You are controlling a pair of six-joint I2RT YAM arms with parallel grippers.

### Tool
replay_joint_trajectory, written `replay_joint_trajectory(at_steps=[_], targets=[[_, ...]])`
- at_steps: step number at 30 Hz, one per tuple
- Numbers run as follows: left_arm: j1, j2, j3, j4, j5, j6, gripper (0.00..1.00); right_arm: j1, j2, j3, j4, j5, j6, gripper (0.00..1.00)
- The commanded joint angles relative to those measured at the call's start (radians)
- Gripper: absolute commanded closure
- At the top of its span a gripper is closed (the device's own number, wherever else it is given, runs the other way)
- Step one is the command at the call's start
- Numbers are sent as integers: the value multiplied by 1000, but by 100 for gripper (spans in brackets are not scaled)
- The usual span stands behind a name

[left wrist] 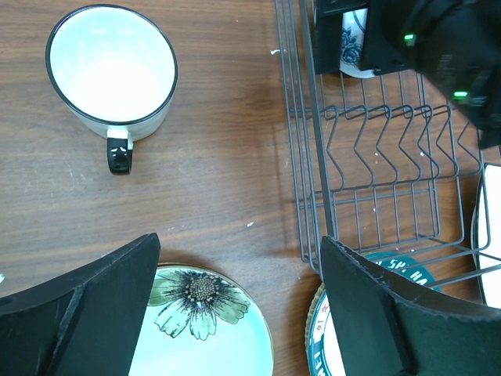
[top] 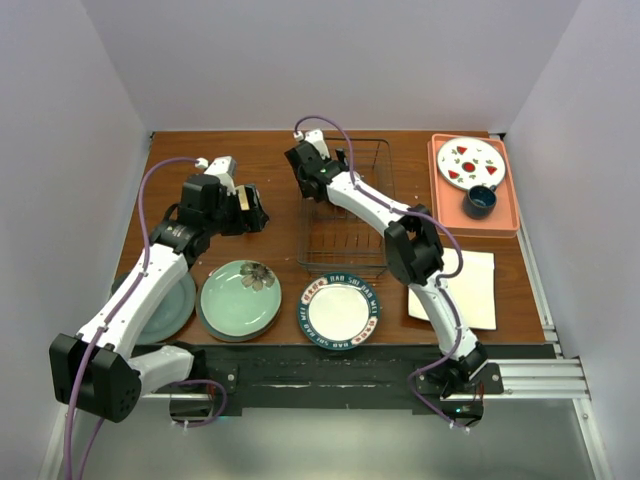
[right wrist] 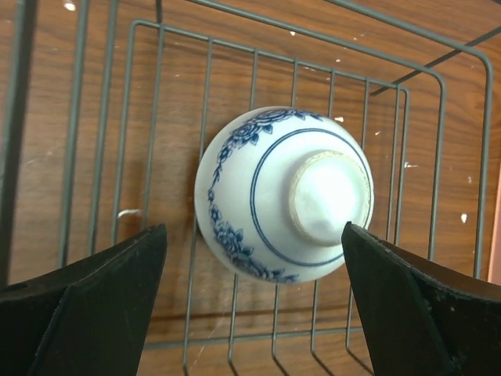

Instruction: Load the mixed dishes into the dish rack

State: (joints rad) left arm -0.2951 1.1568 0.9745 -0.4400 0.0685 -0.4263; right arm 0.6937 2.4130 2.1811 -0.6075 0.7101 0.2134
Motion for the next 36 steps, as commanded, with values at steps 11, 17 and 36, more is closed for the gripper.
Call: replay_joint_trajectory(at_steps=[11,17,36], targets=[[-1,-20,39,7,1,24,11,0,-140,-155,25,-182,130,43],[-1,-11,44,14,-2,18,11,-26,-98,-147,57,-233,172,51],[13,33,81,-42,-101,38,10,-157,-164,-271,160,-297,176,55]])
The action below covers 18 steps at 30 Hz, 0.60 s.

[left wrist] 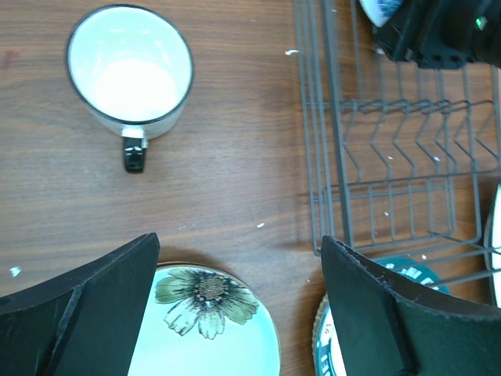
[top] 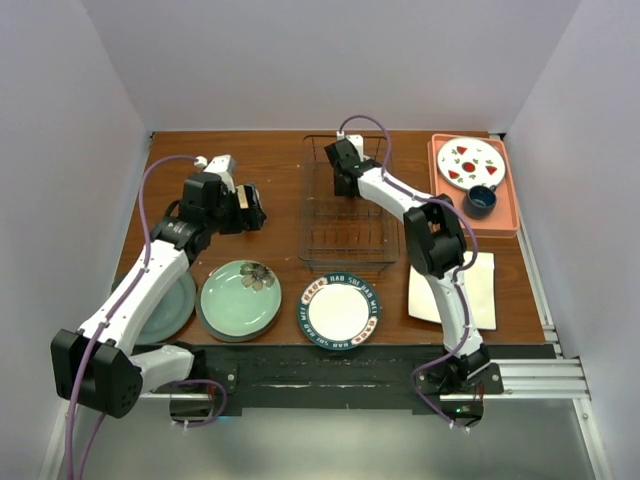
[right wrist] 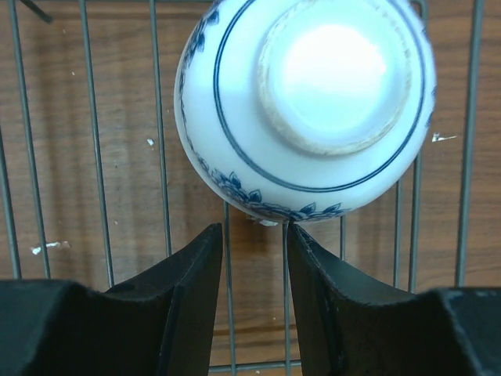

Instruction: Load the mixed dishes into the dish rack

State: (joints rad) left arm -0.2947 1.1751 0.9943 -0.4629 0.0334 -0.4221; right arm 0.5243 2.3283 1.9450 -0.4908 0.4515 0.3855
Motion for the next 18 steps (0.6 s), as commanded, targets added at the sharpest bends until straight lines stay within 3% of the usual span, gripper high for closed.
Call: replay_joint_trajectory(at_steps=[1,9,13,18], targets=[[15,18,66,-20,-79,39,10,11,-108,-55,46,-48,9,54],[110,103,131,-14,-70,43,8,13,-337,-233,83,-180,49,34],[132,159,168,16,-58,36,8,13,-460,-337,92,-217,61,1],[147,262,220,12,-82,43,8,13,-587,-429,63,-292,84,1]])
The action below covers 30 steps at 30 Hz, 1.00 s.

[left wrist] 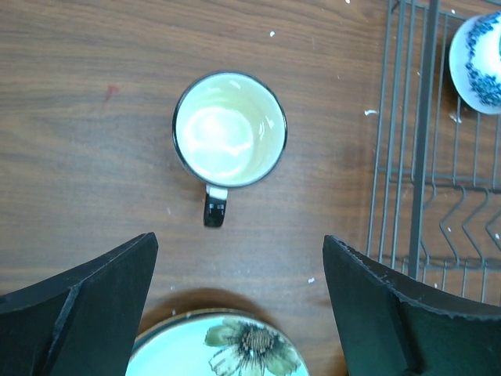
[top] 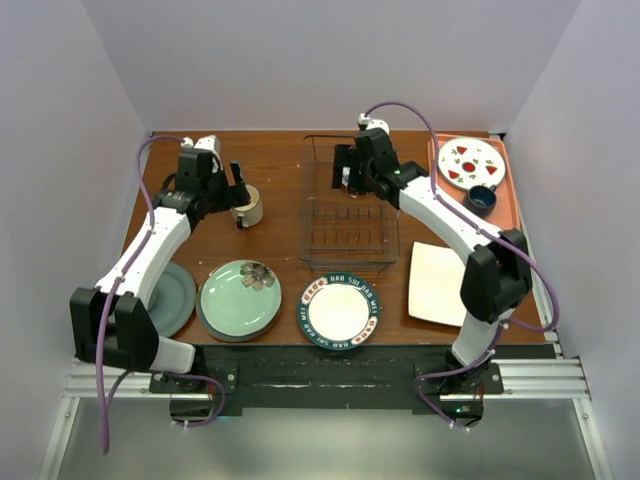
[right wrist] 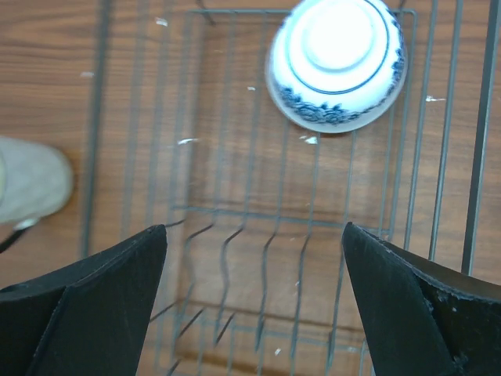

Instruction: Load the mixed dishes into the dish rack

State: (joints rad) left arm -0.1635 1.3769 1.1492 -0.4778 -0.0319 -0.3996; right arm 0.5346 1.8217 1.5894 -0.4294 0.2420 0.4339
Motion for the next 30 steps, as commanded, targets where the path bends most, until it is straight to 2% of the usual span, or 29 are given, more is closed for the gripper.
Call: replay_joint_trajectory(at_steps=[1,4,10,23,26,29,30], targets=[[19,70,69,25,-16,22,9,2,-103,-92,3,-102,43,1],[27,109,72,27,-23,21,11,2,-188,-167,32,-159,69,1],[51,192,86,38,-43,10,16,2,-294,-216,57,-260,95,2],[101,393,185,54,24,-24,28,2,-375,-301,83,-464,138,2],[102,434,220,45,27,-28,33,2,-364,-304,80,-498,149,1],[104,462,236,42,50,-33,43,2,-371,-322,96,-518,161,2],[104,467,236,45,53,-35,50,4,-378,-331,100,-520,169,2]])
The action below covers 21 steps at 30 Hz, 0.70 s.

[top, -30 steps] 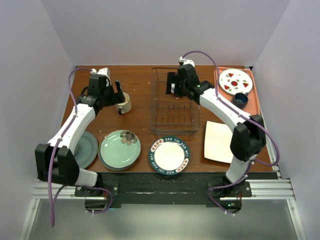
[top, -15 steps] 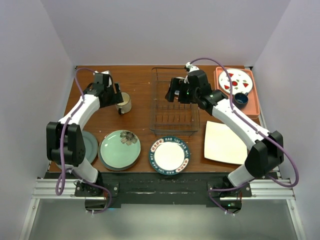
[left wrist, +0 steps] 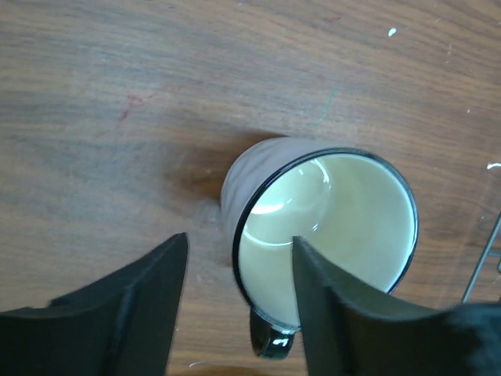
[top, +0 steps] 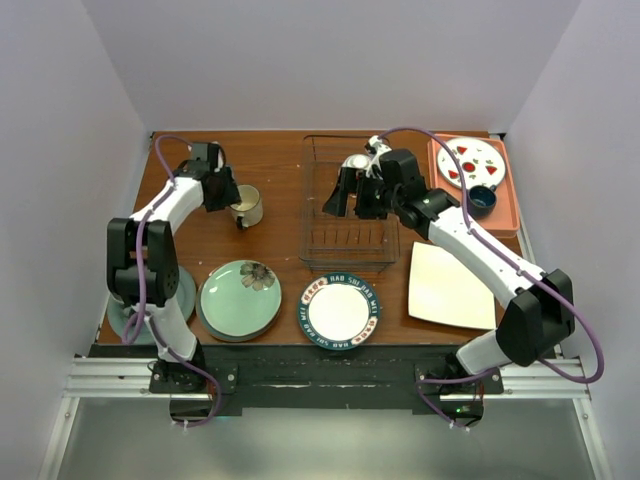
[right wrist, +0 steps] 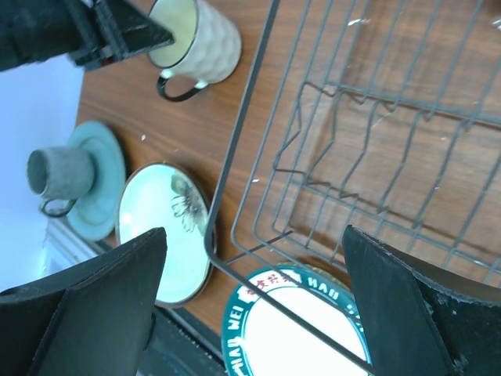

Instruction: Load the mixed dishes into the dish rack

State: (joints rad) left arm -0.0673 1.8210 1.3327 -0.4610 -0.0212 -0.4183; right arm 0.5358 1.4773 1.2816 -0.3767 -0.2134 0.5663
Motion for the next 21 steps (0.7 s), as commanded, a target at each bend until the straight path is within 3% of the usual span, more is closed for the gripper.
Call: replay_joint_trajectory(at_steps=[1,5,6,8,14,17,21], targets=[[9,26,52,30,43,-19,55,1,-38,-28,50,-66,38,2],[17,43,51,35,61,-27,73,1,-55,-41,52,-69,40,1],[17,43,52,35,67,-28,85,1,-58,-42,53,-72,40,2],[18,38,52,32,72,-30,98,3,-66,-47,56,-72,41,1],[18,-60,39,27,73,-51,100,3,-118,-102,119,-90,55,2],[18,-159,16,54,145,-82,100,3,-162,-136,185,-112,70,1],[18,-304,-36,149,361,-174,100,13,-207,-182,295,-158,76,2]])
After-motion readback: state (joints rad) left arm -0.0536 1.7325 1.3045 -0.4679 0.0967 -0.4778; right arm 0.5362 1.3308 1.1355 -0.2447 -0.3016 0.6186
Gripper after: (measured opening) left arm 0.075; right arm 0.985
